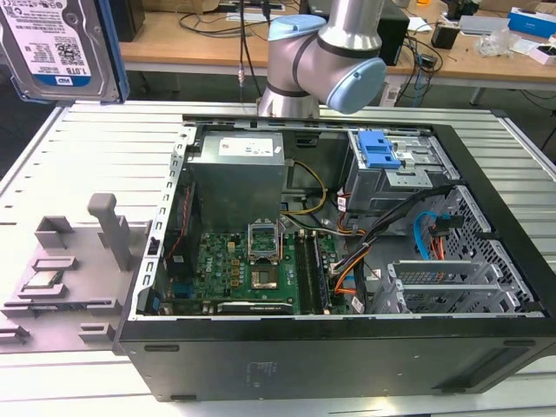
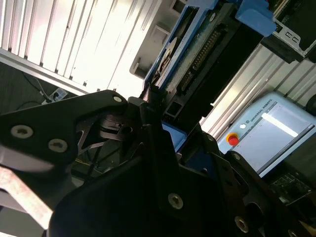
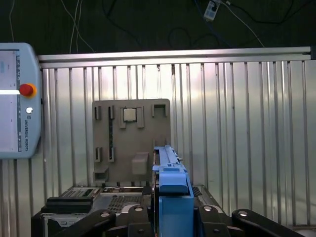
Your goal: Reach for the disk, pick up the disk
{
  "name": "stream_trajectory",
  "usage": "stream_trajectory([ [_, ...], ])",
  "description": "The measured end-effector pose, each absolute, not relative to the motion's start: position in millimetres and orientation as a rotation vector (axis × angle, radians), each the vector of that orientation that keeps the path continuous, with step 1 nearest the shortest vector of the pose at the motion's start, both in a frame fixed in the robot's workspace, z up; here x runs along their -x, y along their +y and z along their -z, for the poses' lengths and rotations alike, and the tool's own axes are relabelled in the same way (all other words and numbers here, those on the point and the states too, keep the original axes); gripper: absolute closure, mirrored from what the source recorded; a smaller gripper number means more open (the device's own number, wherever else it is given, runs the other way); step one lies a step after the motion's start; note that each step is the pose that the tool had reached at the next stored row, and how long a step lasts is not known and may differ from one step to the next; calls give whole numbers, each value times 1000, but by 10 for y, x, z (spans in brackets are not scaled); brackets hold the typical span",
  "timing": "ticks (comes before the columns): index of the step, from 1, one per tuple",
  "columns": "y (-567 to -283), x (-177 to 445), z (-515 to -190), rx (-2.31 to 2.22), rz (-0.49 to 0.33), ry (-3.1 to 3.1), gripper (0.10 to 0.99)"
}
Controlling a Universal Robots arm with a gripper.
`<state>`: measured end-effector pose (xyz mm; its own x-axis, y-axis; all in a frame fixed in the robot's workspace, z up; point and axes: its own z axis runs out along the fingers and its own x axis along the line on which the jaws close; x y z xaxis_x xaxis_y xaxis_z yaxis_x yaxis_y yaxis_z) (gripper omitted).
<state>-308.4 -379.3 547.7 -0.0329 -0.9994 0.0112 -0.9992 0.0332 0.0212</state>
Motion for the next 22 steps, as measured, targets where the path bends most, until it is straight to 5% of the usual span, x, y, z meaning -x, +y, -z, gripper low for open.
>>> stream_trajectory([
  [22,-3792,2693,-5303,-2166,9,-2239,718],
])
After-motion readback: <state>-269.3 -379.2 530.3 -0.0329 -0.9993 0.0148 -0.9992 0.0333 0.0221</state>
